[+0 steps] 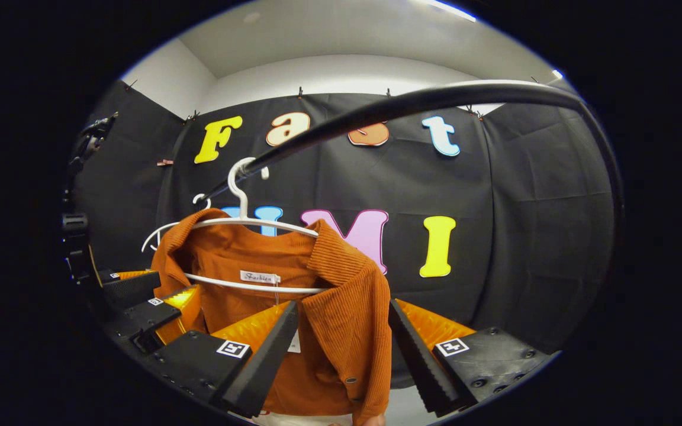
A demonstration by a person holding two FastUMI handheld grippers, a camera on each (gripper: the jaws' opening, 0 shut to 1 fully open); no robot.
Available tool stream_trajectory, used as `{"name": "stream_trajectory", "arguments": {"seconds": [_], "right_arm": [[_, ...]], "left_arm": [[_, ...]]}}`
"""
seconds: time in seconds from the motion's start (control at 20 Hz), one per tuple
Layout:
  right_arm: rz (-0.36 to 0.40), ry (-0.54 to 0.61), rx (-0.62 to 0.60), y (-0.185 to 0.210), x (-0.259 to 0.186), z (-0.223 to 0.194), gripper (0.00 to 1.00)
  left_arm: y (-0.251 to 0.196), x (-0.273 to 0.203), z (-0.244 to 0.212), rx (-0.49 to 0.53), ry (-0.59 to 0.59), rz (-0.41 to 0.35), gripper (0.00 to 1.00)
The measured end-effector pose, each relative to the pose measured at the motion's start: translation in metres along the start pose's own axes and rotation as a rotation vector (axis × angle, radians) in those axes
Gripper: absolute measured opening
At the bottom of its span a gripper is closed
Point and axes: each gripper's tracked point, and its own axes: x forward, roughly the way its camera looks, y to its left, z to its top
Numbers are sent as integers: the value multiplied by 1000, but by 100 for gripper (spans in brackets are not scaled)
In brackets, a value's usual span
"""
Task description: Grasp the clothes on the hanger with both hands and then place them into the laundry hamper below.
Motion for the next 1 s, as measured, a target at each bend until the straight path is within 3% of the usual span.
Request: {"name": "stream_trajectory", "arguments": {"seconds": [0.05,0.1,0.4,0.7,0.9,0.95,1.0], "right_arm": [[-2,5,0,0,4,-4,98],[-4,12,7,1,7,-7,98],[8,19,36,22,34,-20,98],[-70,46,59,15,70,-43,94],[-89,76,75,-2,84,-51,25],[-47,97,137,5,84,-51,8],[-11,136,196,10,85,-57,7]], "left_arm": [[2,4,0,2,-5,7,96],[3,8,0,7,-3,8,88],[6,10,-3,-18,14,-19,7],[8,2,-1,-2,8,-54,5],[8,3,1,0,8,-61,5],[9,3,1,-2,9,-61,5],[10,4,3,-3,9,-58,5]]}}
